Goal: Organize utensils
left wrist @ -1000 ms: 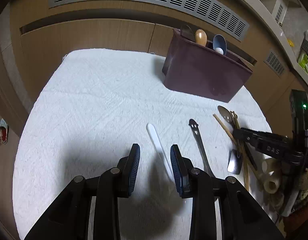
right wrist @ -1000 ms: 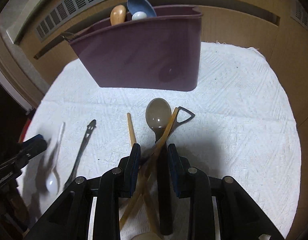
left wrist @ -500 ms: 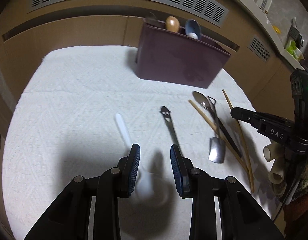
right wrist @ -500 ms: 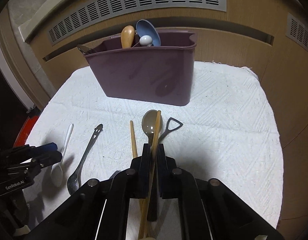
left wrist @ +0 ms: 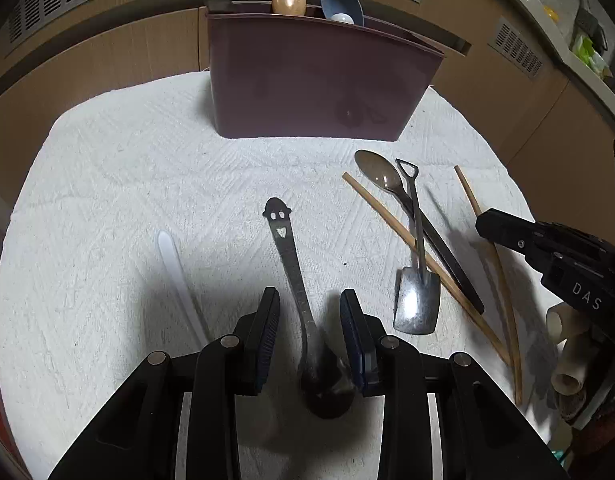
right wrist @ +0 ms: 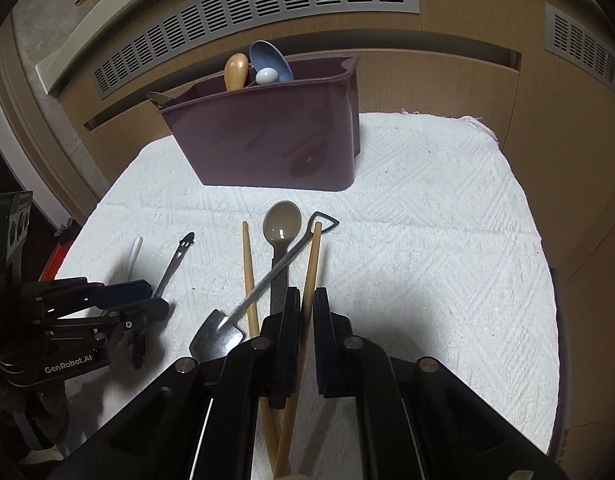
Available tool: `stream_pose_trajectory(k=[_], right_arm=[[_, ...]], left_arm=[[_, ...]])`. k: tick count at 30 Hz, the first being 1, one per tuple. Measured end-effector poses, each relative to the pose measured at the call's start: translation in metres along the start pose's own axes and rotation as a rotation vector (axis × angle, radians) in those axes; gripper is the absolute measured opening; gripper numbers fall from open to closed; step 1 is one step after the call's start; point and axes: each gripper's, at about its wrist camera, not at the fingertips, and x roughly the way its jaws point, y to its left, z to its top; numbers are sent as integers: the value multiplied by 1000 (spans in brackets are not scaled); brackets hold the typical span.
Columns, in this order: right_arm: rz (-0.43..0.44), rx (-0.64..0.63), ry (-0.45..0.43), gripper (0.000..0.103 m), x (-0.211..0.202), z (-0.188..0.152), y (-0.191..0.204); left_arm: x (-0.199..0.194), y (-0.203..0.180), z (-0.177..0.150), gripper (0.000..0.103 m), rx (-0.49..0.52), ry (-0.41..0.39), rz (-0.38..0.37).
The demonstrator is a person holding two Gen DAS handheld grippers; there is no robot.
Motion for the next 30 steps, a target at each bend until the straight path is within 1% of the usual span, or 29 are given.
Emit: stream_pose_trajectory(k=[3, 7, 11, 12, 13, 14, 15, 16, 17, 20, 22, 25, 27, 28, 29, 30], right_arm=[[-4, 10, 4, 6, 2, -2, -4], [-7, 19, 4, 6, 3, -4, -6], [-3, 18, -6, 6, 3, -3, -3], [-3, 17, -10, 6, 3, -3, -1], [-1, 16, -12, 6, 3, -3, 0], [1, 14, -15, 6, 3, -2, 1], [2, 14, -18, 6, 2, -2, 3], [-1, 12, -22, 6, 0, -2, 4], [-4, 7, -28, 6, -2, -2, 6], [-7, -3, -46, 6, -12, -2, 6], [-5, -2, -50, 6, -16, -2, 3], [31, 25, -47, 6, -21, -1, -1], [42, 30, -58, 6, -25, 1, 0], [45, 28, -66, 6, -27, 2, 2], [49, 24, -74, 6, -30, 3, 4], [54, 19, -79, 6, -31, 3, 6]], left_arm=[[3, -1, 0, 32, 11, 3, 18], [5, -5, 0, 32, 57, 9, 35], [9, -10, 6, 31, 71, 33, 57], [12, -12, 8, 29, 82, 30, 69], [14, -14, 11, 22, 95, 16, 94], [17, -16, 13, 18, 111, 2, 110], [18, -16, 15, 16, 119, -4, 114], [19, -16, 17, 11, 118, -8, 109], [19, -15, 18, 8, 108, -8, 97], [7, -7, 14, 7, 57, -28, 28], [-11, -2, 9, 7, 18, -64, -36], [-39, 2, 4, 7, -18, -136, -82], [-52, 5, 4, 7, -37, -170, -100], [-58, 6, 5, 6, -45, -185, -111], [-65, 9, 6, 2, -52, -201, -120], [-69, 10, 7, 2, -54, -209, -121]])
